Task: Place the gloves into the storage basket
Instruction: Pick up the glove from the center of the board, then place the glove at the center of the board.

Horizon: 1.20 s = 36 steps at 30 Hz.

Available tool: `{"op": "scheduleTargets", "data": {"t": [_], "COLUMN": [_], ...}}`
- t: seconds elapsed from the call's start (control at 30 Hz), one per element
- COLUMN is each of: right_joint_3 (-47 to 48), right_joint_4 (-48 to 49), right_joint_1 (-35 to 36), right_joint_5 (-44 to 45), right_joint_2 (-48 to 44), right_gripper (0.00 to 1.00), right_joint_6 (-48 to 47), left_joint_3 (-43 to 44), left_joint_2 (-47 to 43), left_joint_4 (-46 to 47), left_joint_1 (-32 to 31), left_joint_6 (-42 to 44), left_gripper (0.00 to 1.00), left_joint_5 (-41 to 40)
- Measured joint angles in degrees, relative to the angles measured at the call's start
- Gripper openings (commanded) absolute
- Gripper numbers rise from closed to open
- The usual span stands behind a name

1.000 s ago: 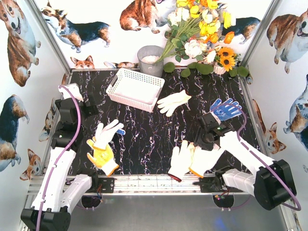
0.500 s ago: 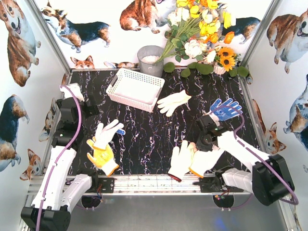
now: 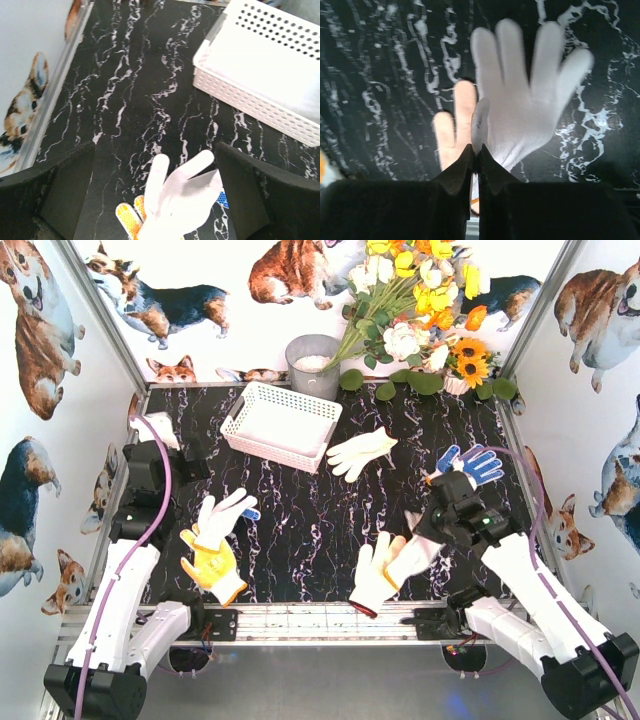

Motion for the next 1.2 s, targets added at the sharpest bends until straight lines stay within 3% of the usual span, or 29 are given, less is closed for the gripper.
{"op": "scheduleTargets", "data": {"t": [0.23,0.33,0.43,0.6,0.73,1.0,1.2], "right_joint_3": [7.17,8.59,9.66,10.43,10.86,11.06,11.04], "right_joint_4": [-0.42,0.15,0.94,3.96,7.17,15.82,20.46], "right_joint_1": [1.31,2.69,4.02,5.25,5.27,5.64,5.81], "right_joint_5": [-4.50,-6.62,-8.15,-9.38,-9.84,-9.05,-8.74], "right_joint_2": [0.24,0.68,1.88,3.52,5.20,6.36,6.45], "right_gripper": [0.00,0.00,0.00,0.00,0.00,0.00,0.00], "right_joint_6": [0.44,1.22,1.97,4.02,6.19,12.04,14.23], "left_joint_3": [-2.12,-3.41,-7.10,-12.63,-11.65,-9.07,-2.14], "left_joint_2": [-0.04,-0.07,-0.39,1.09,5.55,19.71,29.00], "left_joint_4": [3.43,5.57,10.67,16.65,20.41,33.64,36.06], "left_joint_1": [-1.88,-7.74,-18.21,-41.53,-53.44,-63.04,-66.82], "left_joint_6": [0.55,-0.42,-4.50,-12.37,-17.40,-29.81,-34.91], "left_gripper": [1.00,1.00,1.00,1.00,1.00,1.00,1.00], "left_joint_5": [14.56,20.35,22.49,15.32,6.62,0.20,-2.56]}}
